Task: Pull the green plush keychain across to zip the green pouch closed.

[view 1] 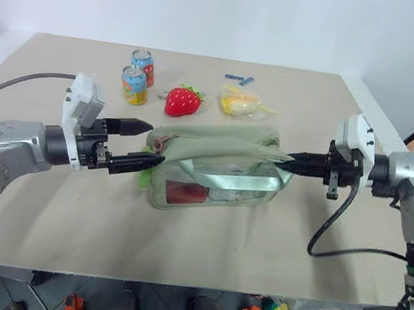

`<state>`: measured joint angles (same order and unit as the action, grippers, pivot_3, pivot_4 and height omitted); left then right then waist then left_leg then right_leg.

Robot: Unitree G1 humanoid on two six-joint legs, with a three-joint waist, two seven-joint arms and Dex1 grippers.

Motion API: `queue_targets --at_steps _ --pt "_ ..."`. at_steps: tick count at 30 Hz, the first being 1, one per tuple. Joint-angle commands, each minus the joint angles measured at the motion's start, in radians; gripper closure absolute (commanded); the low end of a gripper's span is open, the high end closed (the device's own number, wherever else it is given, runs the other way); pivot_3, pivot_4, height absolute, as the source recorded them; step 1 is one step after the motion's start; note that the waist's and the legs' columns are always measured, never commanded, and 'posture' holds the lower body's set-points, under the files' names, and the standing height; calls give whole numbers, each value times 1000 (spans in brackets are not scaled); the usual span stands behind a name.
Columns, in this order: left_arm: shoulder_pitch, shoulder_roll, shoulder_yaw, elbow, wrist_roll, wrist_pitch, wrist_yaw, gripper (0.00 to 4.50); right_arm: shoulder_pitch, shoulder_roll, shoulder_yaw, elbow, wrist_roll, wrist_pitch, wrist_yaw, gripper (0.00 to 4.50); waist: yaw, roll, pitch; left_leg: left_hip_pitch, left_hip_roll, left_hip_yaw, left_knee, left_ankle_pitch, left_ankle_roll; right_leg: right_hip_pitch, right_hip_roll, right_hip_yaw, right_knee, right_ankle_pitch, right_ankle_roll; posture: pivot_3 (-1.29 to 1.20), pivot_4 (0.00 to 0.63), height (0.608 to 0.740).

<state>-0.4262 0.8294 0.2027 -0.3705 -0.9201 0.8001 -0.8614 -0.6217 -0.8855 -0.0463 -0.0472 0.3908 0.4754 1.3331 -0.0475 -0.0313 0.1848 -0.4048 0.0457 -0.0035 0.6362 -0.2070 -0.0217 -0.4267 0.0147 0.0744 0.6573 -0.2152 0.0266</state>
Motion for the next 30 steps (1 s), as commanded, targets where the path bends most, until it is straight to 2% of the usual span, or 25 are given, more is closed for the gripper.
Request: queue_targets --at_steps 1,8,13,16,21,30 --pt "-4 -3 28 -5 -7 -15 -8 0 36 -16 -58 -172 70 122 -90 4489 0 0 0 0 0 0 0 0 0 0 0 0 1 0 0 0 150 740" --pt "12 9 59 4 -10 -9 -7 0 115 -25 -84 -267 93 186 -184 4489 -1 0 0 1 0 0 2 1 -1 0 0 0 2 -1 -3 0 150 740" --pt "63 9 124 20 9 -25 29 0 149 -19 -92 -294 111 199 -224 4489 0 0 0 1 0 0 2 1 -1 0 0 0 2 -1 -2 0 150 740" --pt "138 -29 197 36 28 -54 96 0 162 18 -90 -297 96 157 -275 4489 -1 0 0 1 0 0 1 1 -1 0 0 0 2 -1 -3 0 150 740" --pt "278 -112 216 -31 39 -101 138 0 192 68 -84 -292 67 91 -342 4489 -1 -1 -1 1 0 1 1 1 -1 0 0 0 2 -2 -4 0 150 740" --pt "293 -219 161 -3 47 -136 169 0 234 90 -74 -287 43 25 -382 4489 -1 -3 -1 3 0 1 3 2 -2 1 0 1 2 -1 -4 0 150 740"
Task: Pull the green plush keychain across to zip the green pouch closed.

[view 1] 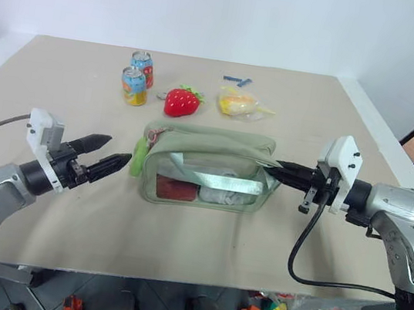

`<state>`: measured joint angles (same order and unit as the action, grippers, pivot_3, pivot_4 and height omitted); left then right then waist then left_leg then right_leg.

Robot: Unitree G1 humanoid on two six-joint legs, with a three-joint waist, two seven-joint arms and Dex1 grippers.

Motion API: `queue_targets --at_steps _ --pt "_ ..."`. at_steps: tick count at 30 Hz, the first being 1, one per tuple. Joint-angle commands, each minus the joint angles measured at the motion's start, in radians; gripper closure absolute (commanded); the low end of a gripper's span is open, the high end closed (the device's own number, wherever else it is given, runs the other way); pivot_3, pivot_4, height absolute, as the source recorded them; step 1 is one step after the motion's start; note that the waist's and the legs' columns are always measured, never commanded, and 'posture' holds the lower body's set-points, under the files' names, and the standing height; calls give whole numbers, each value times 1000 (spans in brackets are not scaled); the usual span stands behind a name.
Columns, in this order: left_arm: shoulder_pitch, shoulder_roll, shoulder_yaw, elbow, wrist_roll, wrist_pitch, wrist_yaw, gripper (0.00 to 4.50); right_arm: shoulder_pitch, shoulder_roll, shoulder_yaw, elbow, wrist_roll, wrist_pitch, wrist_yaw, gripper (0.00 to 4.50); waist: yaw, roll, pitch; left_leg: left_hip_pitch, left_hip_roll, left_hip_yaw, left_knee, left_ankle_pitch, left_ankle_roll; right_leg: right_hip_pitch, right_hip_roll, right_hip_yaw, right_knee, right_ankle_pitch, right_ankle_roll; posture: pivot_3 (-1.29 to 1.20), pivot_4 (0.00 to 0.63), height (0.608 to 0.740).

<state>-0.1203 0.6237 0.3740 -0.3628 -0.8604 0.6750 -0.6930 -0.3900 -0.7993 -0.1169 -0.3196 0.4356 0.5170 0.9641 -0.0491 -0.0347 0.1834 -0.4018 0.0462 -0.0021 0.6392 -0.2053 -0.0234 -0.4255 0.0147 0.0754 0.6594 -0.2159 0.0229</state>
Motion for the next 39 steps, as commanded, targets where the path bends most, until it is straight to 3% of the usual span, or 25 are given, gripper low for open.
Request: queue_targets --at_steps 1,8,12,20,26,35,39 --pt "-14 -21 -17 -8 -23 -2 2 0 5 4 -2 -16 -2 -19 -15 4489 0 0 0 0 0 0 0 0 0 0 0 0 0 0 0 0 150 740" --pt "-9 -6 -18 -23 -100 61 -3 0 11 1 0 -20 0 -19 -25 4489 0 0 0 0 0 0 -1 0 0 0 0 0 0 0 0 0 150 740" --pt "-11 -9 -43 4 -59 34 -10 0 15 -3 3 -20 -3 -21 -25 4489 1 0 0 0 0 0 -1 0 0 0 0 0 0 0 0 0 150 740" --pt "-54 -24 -83 65 4 -7 -16 2333 19 -9 7 -18 -9 -27 -25 4500 1 0 0 0 0 0 0 0 0 0 0 0 0 0 0 0 150 740" --pt "-64 -29 -91 85 22 -23 -28 4424 23 -13 6 -16 -12 -30 -26 4500 1 0 0 0 0 0 -1 0 0 0 0 0 0 0 0 0 150 740" --pt "-141 -10 -76 64 17 -44 -54 4424 26 -16 7 -11 -16 -37 -25 4500 1 0 0 0 0 0 -1 0 0 0 0 0 0 0 0 0 150 740" --pt "-285 37 -89 -4 -51 14 -44 4424 28 -22 4 -8 -16 -41 -22 4500 2 -2 1 -1 0 -1 -1 0 0 0 0 0 0 0 0 0 150 740"
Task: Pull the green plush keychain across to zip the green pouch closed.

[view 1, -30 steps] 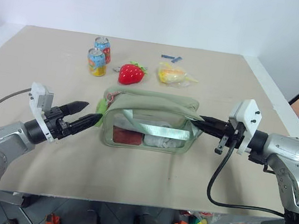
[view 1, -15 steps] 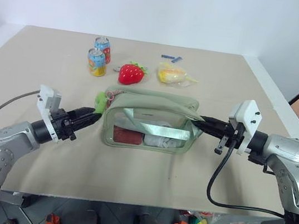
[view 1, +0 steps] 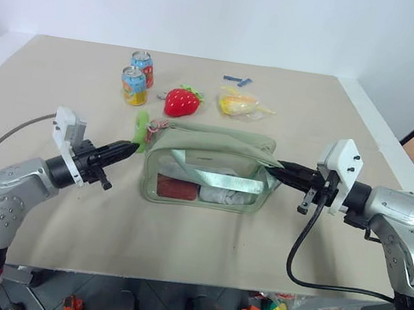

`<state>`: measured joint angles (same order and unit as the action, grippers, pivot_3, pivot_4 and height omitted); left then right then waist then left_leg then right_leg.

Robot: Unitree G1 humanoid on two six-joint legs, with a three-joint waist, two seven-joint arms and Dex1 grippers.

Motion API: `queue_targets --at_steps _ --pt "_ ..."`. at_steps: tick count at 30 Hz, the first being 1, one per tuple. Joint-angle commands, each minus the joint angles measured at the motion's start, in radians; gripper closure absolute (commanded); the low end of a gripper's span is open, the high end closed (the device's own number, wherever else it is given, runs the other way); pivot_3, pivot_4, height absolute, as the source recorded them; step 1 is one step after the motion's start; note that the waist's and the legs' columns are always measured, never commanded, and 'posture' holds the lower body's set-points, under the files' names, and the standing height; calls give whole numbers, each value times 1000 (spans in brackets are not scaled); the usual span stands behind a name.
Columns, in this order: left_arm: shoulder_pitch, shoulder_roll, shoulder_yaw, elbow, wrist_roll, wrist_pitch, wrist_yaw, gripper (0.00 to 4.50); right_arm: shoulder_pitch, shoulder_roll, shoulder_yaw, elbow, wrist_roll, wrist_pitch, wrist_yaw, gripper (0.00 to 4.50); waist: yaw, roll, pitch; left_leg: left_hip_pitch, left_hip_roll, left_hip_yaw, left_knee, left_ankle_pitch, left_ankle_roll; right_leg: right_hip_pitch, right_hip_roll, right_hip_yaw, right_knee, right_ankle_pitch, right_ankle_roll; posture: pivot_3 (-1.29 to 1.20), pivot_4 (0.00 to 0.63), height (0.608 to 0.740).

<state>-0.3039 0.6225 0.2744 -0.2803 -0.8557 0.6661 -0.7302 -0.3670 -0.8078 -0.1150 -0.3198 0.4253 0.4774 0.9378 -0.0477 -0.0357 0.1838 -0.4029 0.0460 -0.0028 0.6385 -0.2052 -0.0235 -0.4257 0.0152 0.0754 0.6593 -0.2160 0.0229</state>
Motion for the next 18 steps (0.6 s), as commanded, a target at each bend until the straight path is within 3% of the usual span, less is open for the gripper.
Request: queue_targets --at_steps 1,10,17,18 --pt "-136 45 -2 -96 -63 35 -7 4424 5 -15 3 -7 -6 -3 5 4500 2 -2 1 0 0 0 0 0 0 0 0 0 0 0 0 0 150 740" --pt "-336 40 -228 -69 5 66 -116 4424 2 -15 12 -1 -11 -14 5 4500 0 -2 1 0 -1 -1 0 0 0 1 0 1 0 0 1 0 150 740" --pt "-361 78 -255 -10 35 129 -158 4424 19 -19 -1 -19 -8 -13 -3 4500 0 -2 1 0 0 -2 -1 0 0 1 1 0 0 0 0 0 150 740" --pt "-364 85 -256 -8 31 141 -169 4159 23 -20 -3 -22 -7 -13 -4 4500 0 -2 1 0 0 -2 -1 0 0 1 1 0 0 0 1 0 150 740"
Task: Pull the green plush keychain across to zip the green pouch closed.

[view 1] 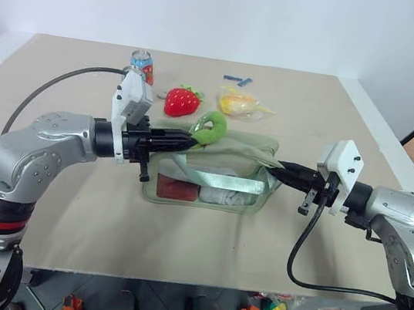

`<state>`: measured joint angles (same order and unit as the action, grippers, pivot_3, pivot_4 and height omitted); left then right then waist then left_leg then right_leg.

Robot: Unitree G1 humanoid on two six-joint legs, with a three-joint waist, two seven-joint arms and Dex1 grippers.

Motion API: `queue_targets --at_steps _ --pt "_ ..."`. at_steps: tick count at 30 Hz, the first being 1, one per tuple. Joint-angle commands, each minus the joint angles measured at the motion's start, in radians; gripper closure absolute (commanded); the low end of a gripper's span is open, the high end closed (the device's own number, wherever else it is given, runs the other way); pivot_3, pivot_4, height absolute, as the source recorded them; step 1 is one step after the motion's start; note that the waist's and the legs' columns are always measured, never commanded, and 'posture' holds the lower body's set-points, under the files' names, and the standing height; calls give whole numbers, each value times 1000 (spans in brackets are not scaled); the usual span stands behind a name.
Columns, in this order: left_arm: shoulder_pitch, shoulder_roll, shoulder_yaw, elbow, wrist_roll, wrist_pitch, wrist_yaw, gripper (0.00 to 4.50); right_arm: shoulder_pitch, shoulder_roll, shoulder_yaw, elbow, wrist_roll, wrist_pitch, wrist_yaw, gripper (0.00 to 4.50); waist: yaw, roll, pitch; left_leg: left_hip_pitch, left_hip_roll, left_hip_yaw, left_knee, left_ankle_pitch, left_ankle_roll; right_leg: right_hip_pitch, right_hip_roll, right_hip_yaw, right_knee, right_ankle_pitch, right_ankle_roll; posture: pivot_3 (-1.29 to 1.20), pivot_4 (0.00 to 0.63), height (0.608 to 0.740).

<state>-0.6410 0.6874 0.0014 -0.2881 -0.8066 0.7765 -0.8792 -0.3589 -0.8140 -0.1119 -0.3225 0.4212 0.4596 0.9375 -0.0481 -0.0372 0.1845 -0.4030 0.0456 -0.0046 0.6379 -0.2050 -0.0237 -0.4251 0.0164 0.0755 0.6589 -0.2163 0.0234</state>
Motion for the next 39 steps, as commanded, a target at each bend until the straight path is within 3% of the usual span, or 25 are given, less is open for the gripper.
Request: queue_targets --at_steps 1,9,14,18,25,26,28,35,36,39 --pt "-28 30 12 -1 -11 34 -34 3803 18 -15 -8 -23 -2 5 -4 4500 0 0 0 0 0 0 0 0 0 0 0 0 0 0 0 0 150 740" --pt "-19 131 76 -18 -23 56 -122 1129 30 -19 -13 -37 3 4 -3 4500 -2 0 0 0 0 0 0 0 0 0 0 0 0 0 0 0 150 740" --pt "100 187 167 -48 -19 33 -112 1129 11 -16 1 -13 -2 -6 4 4500 -1 0 0 1 0 0 -2 0 0 0 0 0 0 -1 -2 0 150 740" --pt "216 156 228 -90 1 0 -44 1129 2 -13 12 -2 -4 -12 9 4500 0 0 0 0 0 0 -1 0 0 -1 -1 -1 0 -1 -2 0 150 740" --pt "308 61 202 -131 22 -46 24 1129 -9 -11 22 2 -4 -11 14 4500 0 0 0 0 0 1 0 0 0 0 -2 -1 0 -1 -1 0 150 740" --pt "306 50 195 -128 31 -56 30 1631 -11 -11 24 2 -4 -10 15 4500 0 0 0 0 0 0 0 0 0 0 -1 -1 0 -1 -1 0 150 740" --pt "294 20 182 -118 45 -75 49 2111 -16 -12 28 4 -5 -11 16 4500 0 0 0 0 0 0 0 0 0 0 -1 -1 0 -1 -1 0 150 740" --pt "301 -3 163 -102 64 -94 47 4433 -26 -18 31 6 7 16 25 4500 -1 0 0 0 0 1 -1 0 0 0 -1 -1 0 -1 -1 0 150 740" --pt "307 0 161 -102 68 -95 45 4433 -26 -23 27 4 28 44 36 4500 -1 0 0 0 0 1 -1 0 0 0 -1 -1 0 -1 -1 0 150 740" --pt "319 7 151 -94 82 -103 30 4500 -31 -32 5 -6 77 105 45 3443 0 0 0 0 0 0 -1 0 0 0 -1 -1 0 -1 -1 0 150 740"
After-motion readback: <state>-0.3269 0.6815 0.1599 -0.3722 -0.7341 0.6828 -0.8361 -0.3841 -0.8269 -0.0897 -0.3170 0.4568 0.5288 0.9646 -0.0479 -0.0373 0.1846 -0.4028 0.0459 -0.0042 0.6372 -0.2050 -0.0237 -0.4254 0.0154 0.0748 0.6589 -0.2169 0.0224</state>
